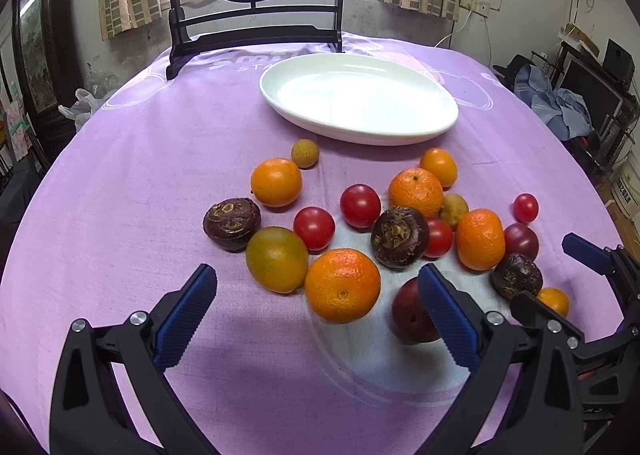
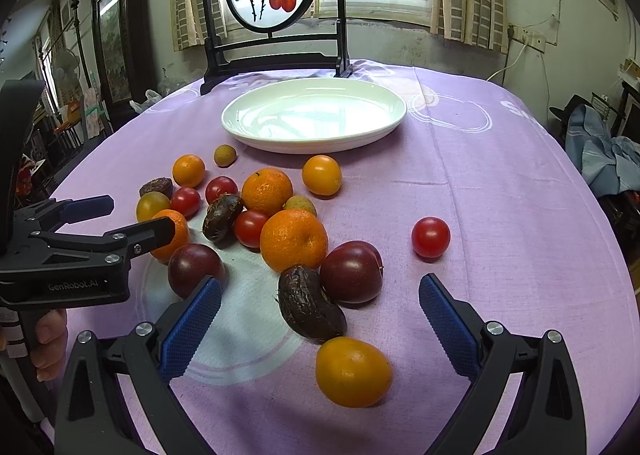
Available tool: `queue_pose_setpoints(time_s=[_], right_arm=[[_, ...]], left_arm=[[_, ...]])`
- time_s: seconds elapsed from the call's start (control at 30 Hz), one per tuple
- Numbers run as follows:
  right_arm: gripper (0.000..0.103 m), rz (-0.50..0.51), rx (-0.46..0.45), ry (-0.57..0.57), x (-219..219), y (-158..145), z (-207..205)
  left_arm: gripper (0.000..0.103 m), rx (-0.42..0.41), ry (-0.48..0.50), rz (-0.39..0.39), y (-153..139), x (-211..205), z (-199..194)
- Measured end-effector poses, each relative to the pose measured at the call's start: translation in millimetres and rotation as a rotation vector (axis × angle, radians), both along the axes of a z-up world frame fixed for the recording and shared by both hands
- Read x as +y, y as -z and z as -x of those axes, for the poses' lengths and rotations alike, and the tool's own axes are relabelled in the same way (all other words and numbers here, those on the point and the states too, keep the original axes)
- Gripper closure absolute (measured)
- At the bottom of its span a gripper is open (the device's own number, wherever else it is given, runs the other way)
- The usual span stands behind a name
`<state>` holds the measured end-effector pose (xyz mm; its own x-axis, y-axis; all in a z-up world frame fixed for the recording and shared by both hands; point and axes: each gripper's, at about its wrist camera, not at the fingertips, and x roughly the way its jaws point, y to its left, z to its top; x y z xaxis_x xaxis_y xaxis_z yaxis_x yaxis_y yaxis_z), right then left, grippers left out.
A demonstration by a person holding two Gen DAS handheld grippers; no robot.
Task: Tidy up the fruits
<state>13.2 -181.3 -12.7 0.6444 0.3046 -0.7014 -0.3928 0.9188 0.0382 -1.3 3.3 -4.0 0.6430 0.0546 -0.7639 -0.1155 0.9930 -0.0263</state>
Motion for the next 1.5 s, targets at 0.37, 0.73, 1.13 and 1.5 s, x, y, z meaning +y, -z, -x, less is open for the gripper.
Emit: queue_pose_setpoints(time_s=[0.37, 0.73, 1.13, 1.5], right_arm=[[0.003, 0.0, 0.009, -0.004, -0.6, 6.0, -0.9], [0.003, 0.001, 0.01, -0.004, -0.4, 5.2, -1.0], [0.003, 0.003, 0.011, -0.005, 0.2, 6.2, -0.9], [0.003, 0.008, 0.018, -0.012, 2.2, 8.5, 0.6]], left_arm=[[0.005, 0.004, -0.005, -0.003, 0.4, -0.2, 0.1], [0.004, 0.005, -0.006, -0.003, -0.2, 0.3, -0.3], [0.004, 0.007, -0.009, -0.001, 0.1, 0.7, -0.4], [0.005, 0.008, -0.01, 0.002, 1.0, 1.4, 0.0]])
